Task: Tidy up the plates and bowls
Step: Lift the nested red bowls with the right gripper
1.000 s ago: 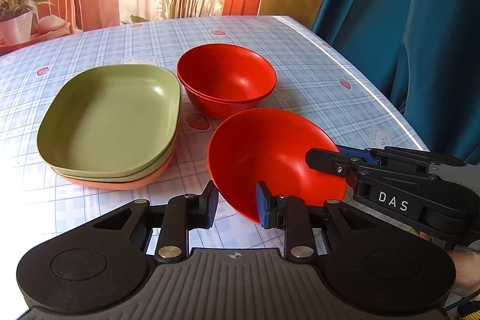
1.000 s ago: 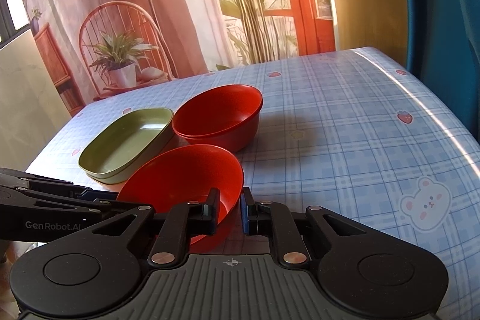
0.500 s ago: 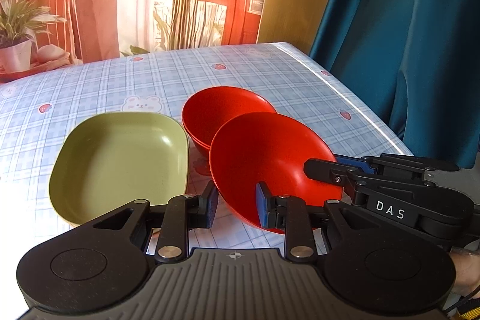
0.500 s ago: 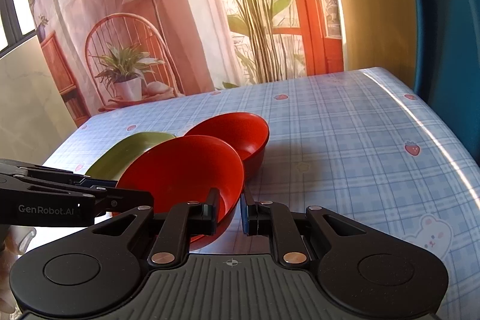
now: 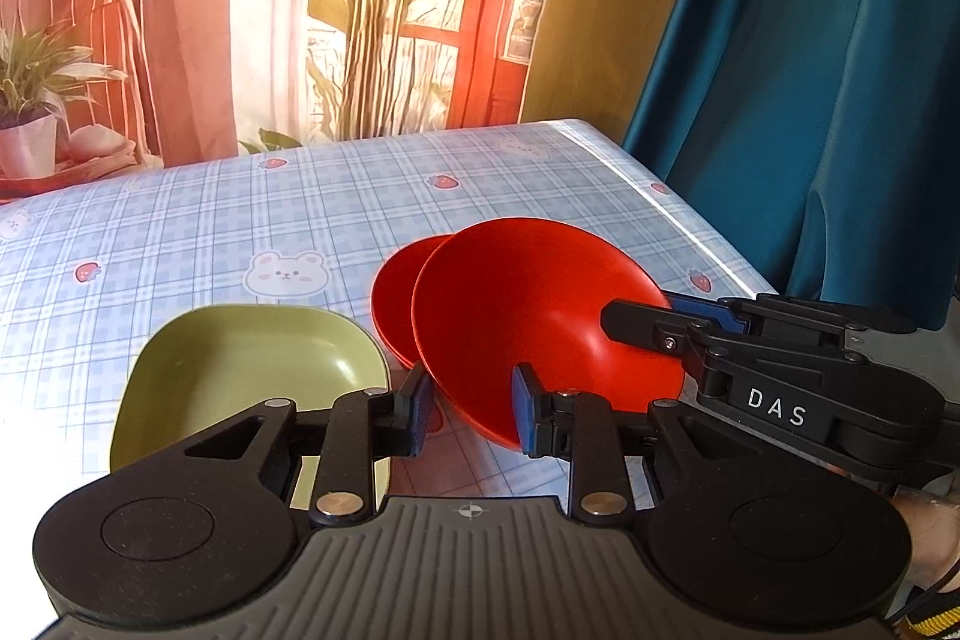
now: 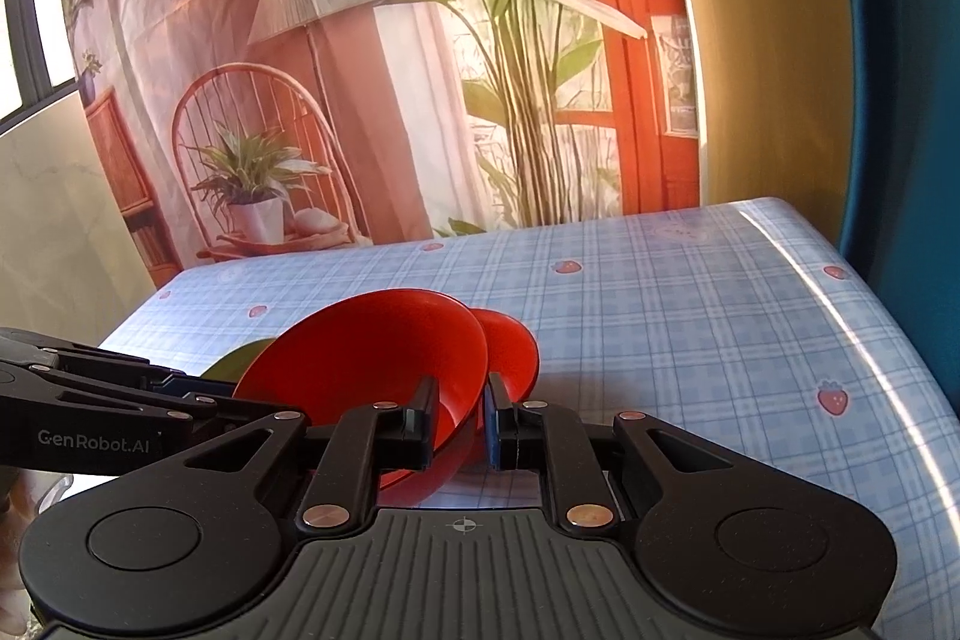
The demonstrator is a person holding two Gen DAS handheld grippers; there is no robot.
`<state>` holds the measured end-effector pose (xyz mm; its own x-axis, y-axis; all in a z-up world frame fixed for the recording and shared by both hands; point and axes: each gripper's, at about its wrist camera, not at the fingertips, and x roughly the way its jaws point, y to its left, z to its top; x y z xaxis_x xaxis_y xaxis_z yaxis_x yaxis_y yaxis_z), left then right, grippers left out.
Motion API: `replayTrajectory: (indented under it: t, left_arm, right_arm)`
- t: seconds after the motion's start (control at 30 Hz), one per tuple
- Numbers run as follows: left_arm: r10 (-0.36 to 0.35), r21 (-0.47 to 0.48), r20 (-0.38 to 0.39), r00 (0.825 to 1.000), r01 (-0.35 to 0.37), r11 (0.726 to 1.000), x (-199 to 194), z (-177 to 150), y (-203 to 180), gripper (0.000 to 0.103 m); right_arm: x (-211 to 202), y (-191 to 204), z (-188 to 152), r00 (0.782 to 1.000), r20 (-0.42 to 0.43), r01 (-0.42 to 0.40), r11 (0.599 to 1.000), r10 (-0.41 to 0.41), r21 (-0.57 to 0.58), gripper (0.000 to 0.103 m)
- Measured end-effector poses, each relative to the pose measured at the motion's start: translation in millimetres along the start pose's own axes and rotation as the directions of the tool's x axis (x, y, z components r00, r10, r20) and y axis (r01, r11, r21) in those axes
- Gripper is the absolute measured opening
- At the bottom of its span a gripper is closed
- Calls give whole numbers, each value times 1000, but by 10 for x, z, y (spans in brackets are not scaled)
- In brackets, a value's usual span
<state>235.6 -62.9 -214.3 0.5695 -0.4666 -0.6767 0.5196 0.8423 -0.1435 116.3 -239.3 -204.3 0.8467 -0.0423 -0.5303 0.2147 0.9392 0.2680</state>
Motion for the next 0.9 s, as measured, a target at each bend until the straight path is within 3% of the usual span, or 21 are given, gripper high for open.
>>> replayTrajectory:
  t: [0.17, 0.37, 0.77, 0.9]
  left_arm:
    - [15, 15, 10, 1000, -15, 1000, 161, 208, 18, 29]
    - [22, 43, -32, 999, -21, 999, 504, 389, 44, 29]
    - [73, 111, -111, 991, -60, 992, 795, 384, 118, 30]
    - [73, 105, -107, 992, -61, 993, 783, 391, 150, 32]
  right_arm:
    - [176, -35, 116, 1000, 17, 11, 1000, -11, -11, 14]
    - [460, -139, 201, 999, 13, 35, 999, -35, -4, 14]
    - [753, -188, -17, 994, -53, 94, 995, -95, -15, 16]
    - [783, -217, -78, 994, -74, 86, 996, -85, 7, 23]
